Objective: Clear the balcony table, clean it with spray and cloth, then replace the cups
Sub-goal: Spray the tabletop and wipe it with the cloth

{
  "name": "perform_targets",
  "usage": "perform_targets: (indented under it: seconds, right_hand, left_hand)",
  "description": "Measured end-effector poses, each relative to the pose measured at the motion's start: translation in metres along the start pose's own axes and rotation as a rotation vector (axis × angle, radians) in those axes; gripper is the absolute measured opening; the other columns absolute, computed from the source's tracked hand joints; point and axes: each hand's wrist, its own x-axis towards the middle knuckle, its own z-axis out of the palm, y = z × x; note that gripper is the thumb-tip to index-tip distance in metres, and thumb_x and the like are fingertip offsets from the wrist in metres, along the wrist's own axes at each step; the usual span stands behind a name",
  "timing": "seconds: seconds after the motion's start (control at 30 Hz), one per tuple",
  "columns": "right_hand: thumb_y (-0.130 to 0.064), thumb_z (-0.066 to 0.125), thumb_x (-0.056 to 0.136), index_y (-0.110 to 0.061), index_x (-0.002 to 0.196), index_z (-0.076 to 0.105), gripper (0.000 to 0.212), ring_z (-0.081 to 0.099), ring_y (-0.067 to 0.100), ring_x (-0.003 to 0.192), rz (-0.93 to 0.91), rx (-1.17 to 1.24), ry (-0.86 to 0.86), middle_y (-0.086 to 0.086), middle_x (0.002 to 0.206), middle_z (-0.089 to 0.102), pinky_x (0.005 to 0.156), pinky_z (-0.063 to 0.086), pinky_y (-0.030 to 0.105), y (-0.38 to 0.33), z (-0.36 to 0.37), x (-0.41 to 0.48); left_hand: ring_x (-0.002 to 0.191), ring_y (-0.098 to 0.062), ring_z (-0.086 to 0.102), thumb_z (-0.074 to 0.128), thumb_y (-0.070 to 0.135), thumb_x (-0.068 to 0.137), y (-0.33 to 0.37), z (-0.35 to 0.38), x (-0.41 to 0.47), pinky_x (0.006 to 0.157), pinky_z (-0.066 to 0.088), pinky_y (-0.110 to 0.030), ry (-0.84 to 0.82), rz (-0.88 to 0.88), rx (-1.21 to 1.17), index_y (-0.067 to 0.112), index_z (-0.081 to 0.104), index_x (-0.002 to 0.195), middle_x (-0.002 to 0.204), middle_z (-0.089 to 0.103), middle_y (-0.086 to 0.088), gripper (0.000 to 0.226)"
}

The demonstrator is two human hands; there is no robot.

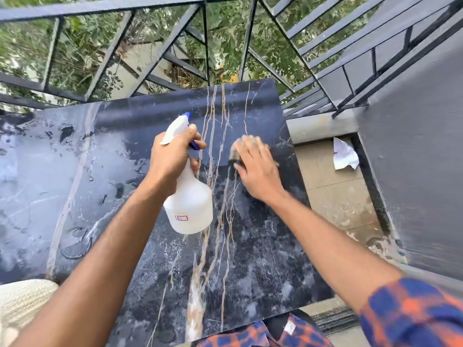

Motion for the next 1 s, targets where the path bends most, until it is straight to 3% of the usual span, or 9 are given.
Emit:
perform_targets:
  seconds: [0.07,0.2,0.27,0.43,0.57,0.63,0.73,0.87,1.0]
  right_hand:
    - [-0.035,0.052,0.101,-0.014,0.154,0.036,0.06,0.025,0.034,0.152,-0.073,-0.038,-0.017,0.011,0.162,0.033,0.124,0.02,0.055,0.029,-0.005,-0.034]
    - [-0.038,0.045,0.1,-0.014,0.146,0.044,0.052,0.03,0.04,0.147,0.223,-0.023,0.039,0.013,0.158,0.037,0.124,0.021,0.05,0.079,-0.031,0.003]
    - [-0.033,0.05,0.1,-0.014,0.141,0.047,0.046,0.032,0.039,0.144,0.271,-0.008,0.065,0.013,0.155,0.04,0.121,0.023,0.047,0.071,-0.04,0.039]
    - [-0.029,0.059,0.098,-0.02,0.141,0.048,0.045,0.026,0.033,0.149,0.051,0.05,-0.016,0.006,0.158,0.036,0.122,0.026,0.054,-0.008,-0.011,0.012]
    - [-0.036,0.059,0.096,-0.018,0.149,0.045,0.058,0.031,0.033,0.149,-0.167,0.019,-0.017,0.007,0.157,0.041,0.122,0.025,0.052,0.024,-0.001,-0.066]
    - [-0.035,0.061,0.094,-0.02,0.142,0.05,0.051,0.035,0.034,0.144,-0.039,0.023,0.017,0.009,0.153,0.046,0.121,0.027,0.051,0.064,-0.013,-0.066]
    - [-0.048,0.043,0.092,-0.021,0.131,0.053,0.048,0.042,0.039,0.136,0.175,0.002,0.046,0.01,0.145,0.05,0.118,0.03,0.049,0.098,-0.033,-0.02]
    - [-0.034,0.055,0.098,-0.019,0.139,0.05,0.044,0.031,0.035,0.145,0.215,-0.009,0.056,0.01,0.156,0.04,0.119,0.025,0.052,0.038,-0.025,0.028]
    - [-0.029,0.059,0.098,-0.022,0.149,0.044,0.054,0.021,0.028,0.153,-0.13,0.026,-0.061,0.004,0.163,0.032,0.127,0.015,0.051,-0.041,0.003,-0.027]
  left_hand:
    - [0.039,-0.018,0.046,0.058,0.032,0.098,-0.002,0.001,-0.004,0.046,0.043,-0.025,0.016,0.004,0.009,0.013,0.066,0.086,0.091,0.075,-0.01,0.024]
    - [0.039,-0.019,0.045,0.059,0.032,0.097,-0.003,0.006,-0.02,0.047,0.043,-0.025,0.027,0.014,0.001,0.014,0.067,0.084,0.089,0.074,-0.01,0.024]
    - [0.039,-0.018,0.045,0.059,0.032,0.098,-0.004,0.008,-0.028,0.046,0.042,-0.024,0.033,0.02,-0.007,0.014,0.066,0.085,0.088,0.073,-0.01,0.024]
    - [0.039,-0.016,0.045,0.058,0.03,0.099,-0.007,0.013,-0.047,0.045,0.041,-0.024,0.059,0.038,-0.013,0.012,0.066,0.085,0.086,0.073,-0.01,0.024]
    - [0.039,-0.017,0.045,0.058,0.029,0.099,-0.011,0.013,-0.06,0.045,0.042,-0.023,0.076,0.056,-0.029,0.013,0.066,0.083,0.085,0.072,-0.011,0.024]
    - [0.039,-0.018,0.045,0.059,0.029,0.099,-0.015,0.01,-0.067,0.045,0.041,-0.023,0.098,0.064,-0.035,0.013,0.066,0.081,0.084,0.072,-0.011,0.025]
    - [0.041,-0.018,0.046,0.059,0.03,0.098,-0.02,0.001,-0.078,0.045,0.041,-0.023,0.128,0.066,-0.04,0.014,0.067,0.082,0.086,0.072,-0.012,0.024]
    - [0.04,-0.019,0.045,0.06,0.032,0.098,-0.029,-0.016,-0.095,0.048,0.041,-0.025,0.186,0.057,-0.047,0.015,0.067,0.084,0.085,0.073,-0.009,0.023]
    - [0.039,-0.017,0.044,0.061,0.032,0.097,-0.035,-0.033,-0.103,0.046,0.041,-0.025,0.23,0.018,-0.075,0.017,0.068,0.081,0.087,0.074,-0.009,0.023]
